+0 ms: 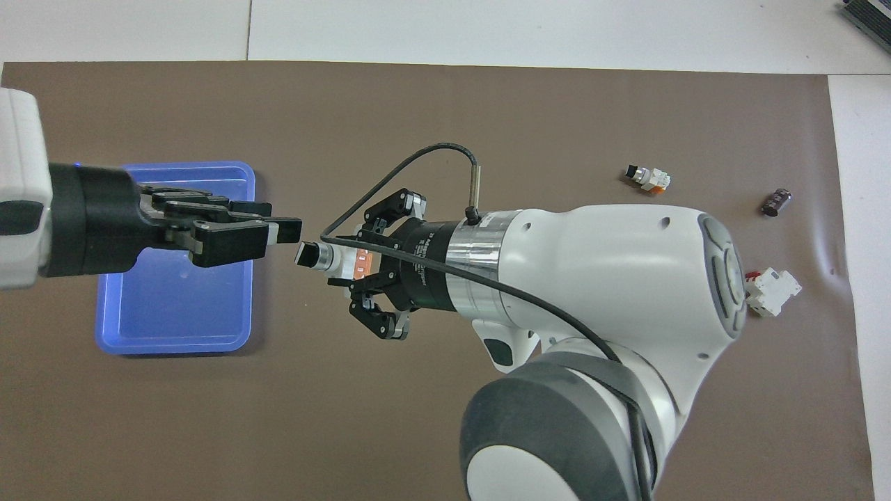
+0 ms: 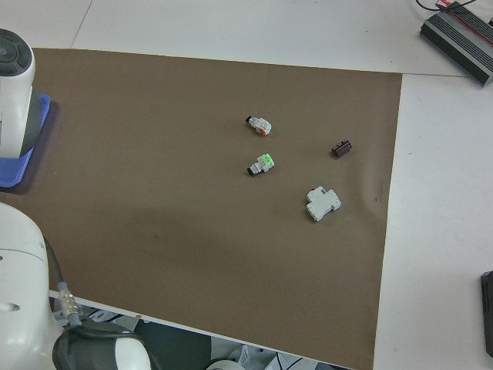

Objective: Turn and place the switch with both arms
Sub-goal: 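Bring the left gripper to the switch held by the right gripper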

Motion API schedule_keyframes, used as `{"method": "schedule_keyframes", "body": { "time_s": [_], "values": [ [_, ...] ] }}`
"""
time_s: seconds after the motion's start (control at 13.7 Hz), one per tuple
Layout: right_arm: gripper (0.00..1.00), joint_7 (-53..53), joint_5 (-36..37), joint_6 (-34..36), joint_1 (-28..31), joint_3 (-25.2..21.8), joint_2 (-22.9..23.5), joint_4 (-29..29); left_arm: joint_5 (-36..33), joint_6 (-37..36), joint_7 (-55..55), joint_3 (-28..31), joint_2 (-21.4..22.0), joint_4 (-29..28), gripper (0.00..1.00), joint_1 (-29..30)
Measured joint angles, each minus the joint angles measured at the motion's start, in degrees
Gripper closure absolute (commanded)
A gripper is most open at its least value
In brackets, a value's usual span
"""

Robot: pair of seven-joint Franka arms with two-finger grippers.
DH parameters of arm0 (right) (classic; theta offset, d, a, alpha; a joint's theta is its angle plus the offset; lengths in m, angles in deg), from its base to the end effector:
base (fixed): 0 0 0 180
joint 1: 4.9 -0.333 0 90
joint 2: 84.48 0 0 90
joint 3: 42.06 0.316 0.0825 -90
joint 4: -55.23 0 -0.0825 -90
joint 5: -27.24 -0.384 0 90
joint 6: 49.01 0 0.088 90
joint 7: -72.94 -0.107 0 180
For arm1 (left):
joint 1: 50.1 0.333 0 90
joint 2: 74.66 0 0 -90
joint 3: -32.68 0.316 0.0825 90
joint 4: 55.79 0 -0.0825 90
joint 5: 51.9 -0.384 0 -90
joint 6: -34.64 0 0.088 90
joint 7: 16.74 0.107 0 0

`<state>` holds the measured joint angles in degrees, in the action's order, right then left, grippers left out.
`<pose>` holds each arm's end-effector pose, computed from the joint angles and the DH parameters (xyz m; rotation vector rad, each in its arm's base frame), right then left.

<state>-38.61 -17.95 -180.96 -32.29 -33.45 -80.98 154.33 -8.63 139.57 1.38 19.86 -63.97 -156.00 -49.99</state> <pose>0.4983 0.3770 0.5965 -1.5662 1.8026 0.7005 0.4930 -0.1807 0.6818 2.3622 -0.5260 0.3653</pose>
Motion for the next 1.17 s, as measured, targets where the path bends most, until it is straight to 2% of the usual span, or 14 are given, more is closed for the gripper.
{"method": "schedule_keyframes", "body": {
  "time_s": [0.51,0.95,1.17],
  "values": [
    [1.00,0.00,0.02,0.00,0.00,0.00,0.00,0.00,-0.04,0.31,2.69,-0.63,1.57,-2.32,0.52,-0.14],
    [1.00,0.00,0.02,0.00,0.00,0.01,0.00,0.04,-0.10,0.48,3.38,-1.23,3.44,-4.80,0.60,-0.45],
    [1.00,0.00,0.03,0.00,0.00,0.01,0.00,0.04,-0.18,0.48,3.46,-1.26,3.62,-5.11,0.61,-0.45]
  ]
}}
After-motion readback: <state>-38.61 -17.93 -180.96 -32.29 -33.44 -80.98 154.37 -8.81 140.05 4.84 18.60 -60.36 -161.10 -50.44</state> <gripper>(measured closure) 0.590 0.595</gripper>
